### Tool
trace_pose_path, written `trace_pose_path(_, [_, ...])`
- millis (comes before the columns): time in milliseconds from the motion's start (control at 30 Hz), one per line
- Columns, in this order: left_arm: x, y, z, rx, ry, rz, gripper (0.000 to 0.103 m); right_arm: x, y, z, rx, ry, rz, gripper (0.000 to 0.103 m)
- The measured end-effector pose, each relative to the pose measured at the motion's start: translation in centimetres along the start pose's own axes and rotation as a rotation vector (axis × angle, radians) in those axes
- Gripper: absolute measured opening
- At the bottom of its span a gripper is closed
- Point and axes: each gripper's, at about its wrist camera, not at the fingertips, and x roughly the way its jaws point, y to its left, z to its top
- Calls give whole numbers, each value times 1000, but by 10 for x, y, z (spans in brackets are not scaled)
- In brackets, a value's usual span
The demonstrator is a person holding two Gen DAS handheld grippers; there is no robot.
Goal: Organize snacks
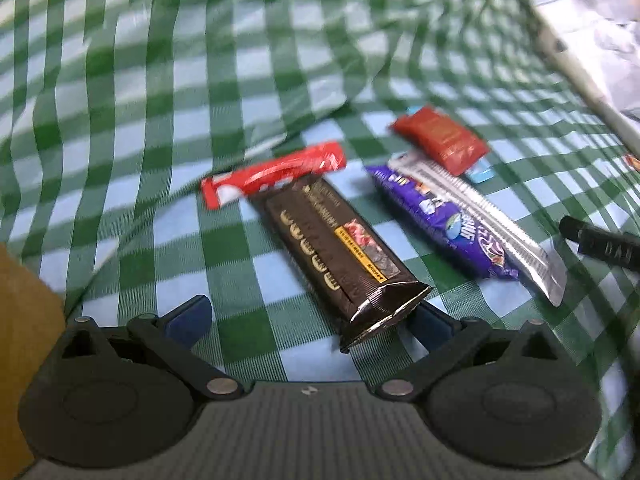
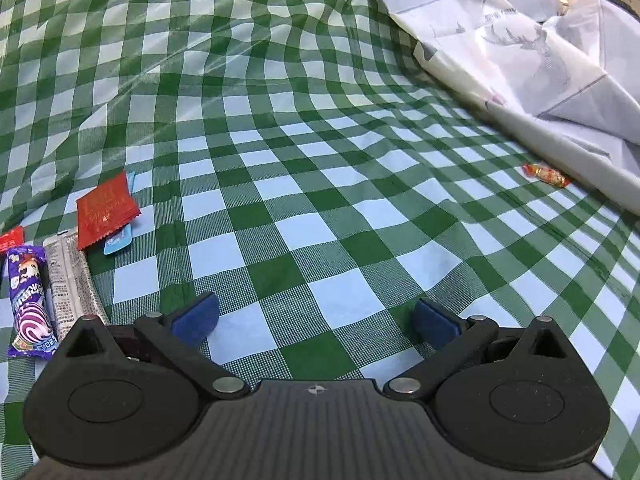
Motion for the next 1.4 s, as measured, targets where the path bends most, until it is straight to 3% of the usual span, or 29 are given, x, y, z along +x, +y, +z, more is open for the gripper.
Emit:
trace_pose_path(100, [-1, 5, -17, 36, -151, -55, 103, 0, -3, 0, 24, -3, 19, 103])
trace_pose_path(133, [-2, 8, -17, 29, -155, -69, 103, 0, 0, 1, 14, -1, 12, 103])
trace_pose_path(1400, [-2, 7, -17, 37, -166, -59, 103, -1, 3, 1, 15, -1, 9, 103])
